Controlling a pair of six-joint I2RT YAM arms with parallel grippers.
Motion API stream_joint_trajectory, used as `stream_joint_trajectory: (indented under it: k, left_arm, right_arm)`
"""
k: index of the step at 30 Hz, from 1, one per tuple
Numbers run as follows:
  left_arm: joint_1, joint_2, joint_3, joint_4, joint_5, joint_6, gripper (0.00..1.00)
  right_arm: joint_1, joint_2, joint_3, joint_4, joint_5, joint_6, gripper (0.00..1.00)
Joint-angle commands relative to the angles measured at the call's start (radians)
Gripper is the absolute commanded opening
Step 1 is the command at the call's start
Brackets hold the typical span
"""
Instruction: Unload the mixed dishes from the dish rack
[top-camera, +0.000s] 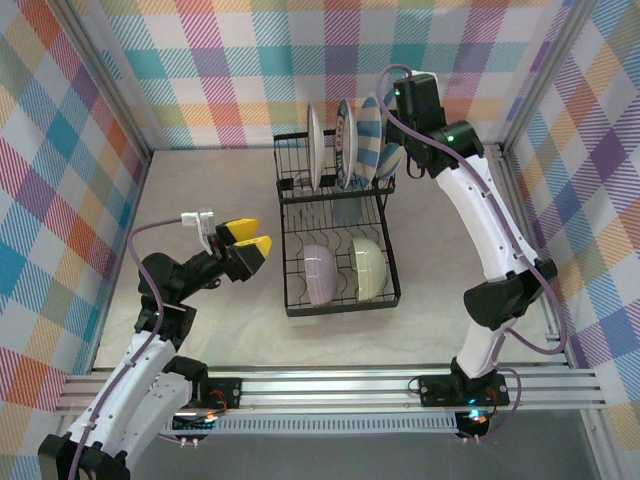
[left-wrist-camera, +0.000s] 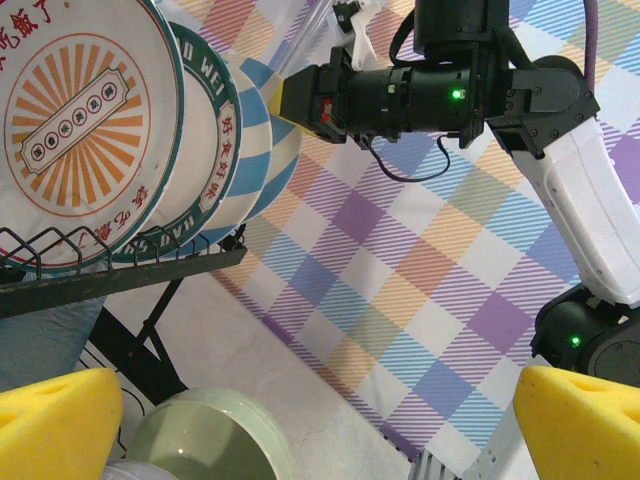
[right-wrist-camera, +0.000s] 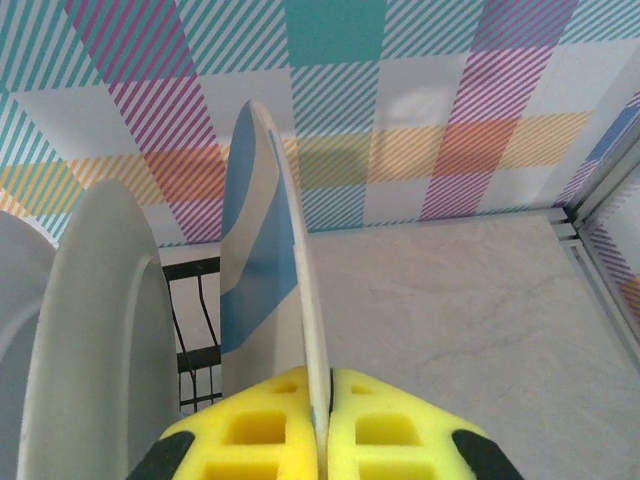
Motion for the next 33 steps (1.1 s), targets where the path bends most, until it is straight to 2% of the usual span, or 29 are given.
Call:
stream_joint_trajectory:
  k: [1, 17, 33]
  left_arm:
    - [-0.009, -0.009, -0.002, 0.027, -0.001, 0.01, 1.0]
    - [-0.01, -0.009, 0.007, 0.005, 0.018, 0.026, 1.0]
    - [-0.01, -0.002, 0.007, 0.001, 0.025, 0.029, 1.0]
  right_arm:
    - [0.009, -0.058, 0.032, 0.059, 0.062, -0.035, 0.0]
    - [0.006, -0.116, 0.021, 0.077, 0.125, -0.081, 0.0]
    - [-0.039, -0.261, -0.102, 0.089, 0.122, -0.055, 0.0]
